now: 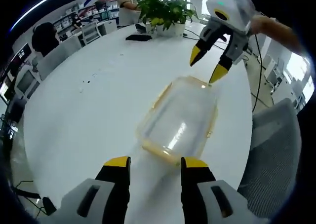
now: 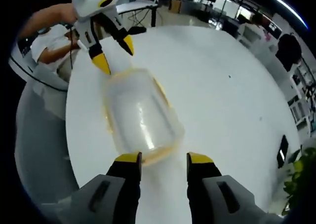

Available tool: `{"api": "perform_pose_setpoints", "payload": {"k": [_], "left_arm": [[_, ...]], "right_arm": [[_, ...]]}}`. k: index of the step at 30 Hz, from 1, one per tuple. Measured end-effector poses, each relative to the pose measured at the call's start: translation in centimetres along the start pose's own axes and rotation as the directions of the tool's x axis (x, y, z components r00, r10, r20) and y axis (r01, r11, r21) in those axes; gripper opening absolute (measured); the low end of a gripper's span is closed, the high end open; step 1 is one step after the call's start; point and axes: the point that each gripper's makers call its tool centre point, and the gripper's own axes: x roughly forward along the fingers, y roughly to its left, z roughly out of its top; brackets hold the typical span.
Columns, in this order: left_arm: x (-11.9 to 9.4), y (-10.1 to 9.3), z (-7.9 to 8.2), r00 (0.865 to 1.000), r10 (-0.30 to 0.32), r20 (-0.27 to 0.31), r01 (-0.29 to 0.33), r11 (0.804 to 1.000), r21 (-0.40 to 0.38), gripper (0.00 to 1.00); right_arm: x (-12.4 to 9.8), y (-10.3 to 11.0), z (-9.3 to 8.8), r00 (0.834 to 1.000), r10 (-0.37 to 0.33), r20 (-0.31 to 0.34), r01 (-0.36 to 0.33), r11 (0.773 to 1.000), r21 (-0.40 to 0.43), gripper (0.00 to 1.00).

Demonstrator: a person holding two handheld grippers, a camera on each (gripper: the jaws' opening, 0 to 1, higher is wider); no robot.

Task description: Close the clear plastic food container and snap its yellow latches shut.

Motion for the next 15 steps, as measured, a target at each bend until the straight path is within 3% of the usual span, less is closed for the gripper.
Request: {"api": "perform_pose_setpoints", "payload": {"k": [5, 10, 15], "left_arm": [[0.3, -0.6, -0.3, 1.0, -0.003, 0.017, 0.004, 0.998, -0.069, 0.34], [0.7, -0.9, -0.2, 0.999, 0.021, 0.048, -0.014, 0.987, -0.158, 0.34], [1.1, -1.3, -0.4, 0.998, 0.025, 0.055, -0.014, 0.982, -0.188, 0.34]], "right_arm": [[0.4, 0.2, 0.5, 0.997, -0.027, 0.073, 0.018, 0.993, 0.12, 0.38], [0.7, 0.4, 0.2, 0.995, -0.041, 0.096, 0.021, 0.98, 0.197, 0.36], [1.1, 0.8, -0.1, 0.993, -0.052, 0.11, 0.023, 0.967, 0.253, 0.35]]}}
